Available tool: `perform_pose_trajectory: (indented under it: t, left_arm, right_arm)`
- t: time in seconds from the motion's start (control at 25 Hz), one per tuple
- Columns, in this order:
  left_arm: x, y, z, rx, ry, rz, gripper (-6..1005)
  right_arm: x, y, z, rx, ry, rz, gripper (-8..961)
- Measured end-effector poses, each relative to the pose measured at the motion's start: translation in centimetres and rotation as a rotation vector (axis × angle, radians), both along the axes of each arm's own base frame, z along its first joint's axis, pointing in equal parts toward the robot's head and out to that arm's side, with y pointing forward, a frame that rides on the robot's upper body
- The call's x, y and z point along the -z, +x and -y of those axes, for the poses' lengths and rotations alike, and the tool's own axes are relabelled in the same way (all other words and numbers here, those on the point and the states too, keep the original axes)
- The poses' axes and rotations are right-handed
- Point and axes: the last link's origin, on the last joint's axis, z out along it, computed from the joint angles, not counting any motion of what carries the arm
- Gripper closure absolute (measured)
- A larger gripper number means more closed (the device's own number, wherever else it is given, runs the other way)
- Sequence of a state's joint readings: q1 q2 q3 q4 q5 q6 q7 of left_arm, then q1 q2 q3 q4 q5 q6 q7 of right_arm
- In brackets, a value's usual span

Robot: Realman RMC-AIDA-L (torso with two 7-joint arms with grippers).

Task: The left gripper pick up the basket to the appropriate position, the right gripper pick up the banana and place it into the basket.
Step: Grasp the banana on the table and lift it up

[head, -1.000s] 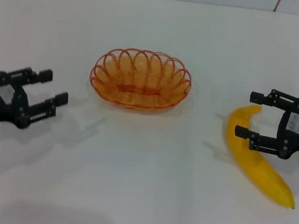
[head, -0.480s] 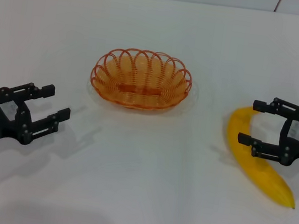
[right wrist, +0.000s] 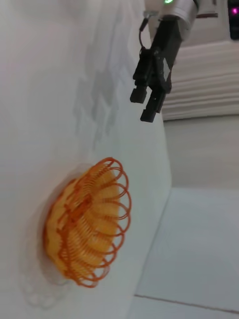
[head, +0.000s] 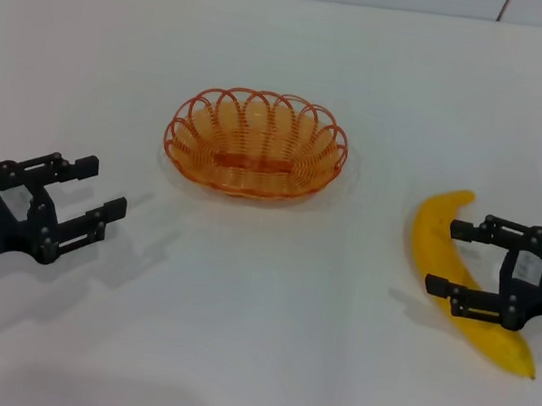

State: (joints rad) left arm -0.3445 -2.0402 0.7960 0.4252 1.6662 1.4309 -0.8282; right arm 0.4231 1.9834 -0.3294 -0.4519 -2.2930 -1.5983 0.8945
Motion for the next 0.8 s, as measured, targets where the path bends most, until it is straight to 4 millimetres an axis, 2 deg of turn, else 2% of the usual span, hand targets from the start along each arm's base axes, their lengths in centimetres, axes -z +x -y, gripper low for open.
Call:
perform_pose_trajectory:
  t: [0.44,0.8]
  left_arm:
    - [0.0,0.0,0.0,-0.001,0.000,0.000,378]
    - [-0.1,-0.2,0.1,-0.008,0.010,0.004,378]
  right_arm:
    - [-0.2,1.6,-0.8,0.241,-0.008,0.003,238]
    - [0.2,1.5,-0.8,0.264,-0.044,0.004,240]
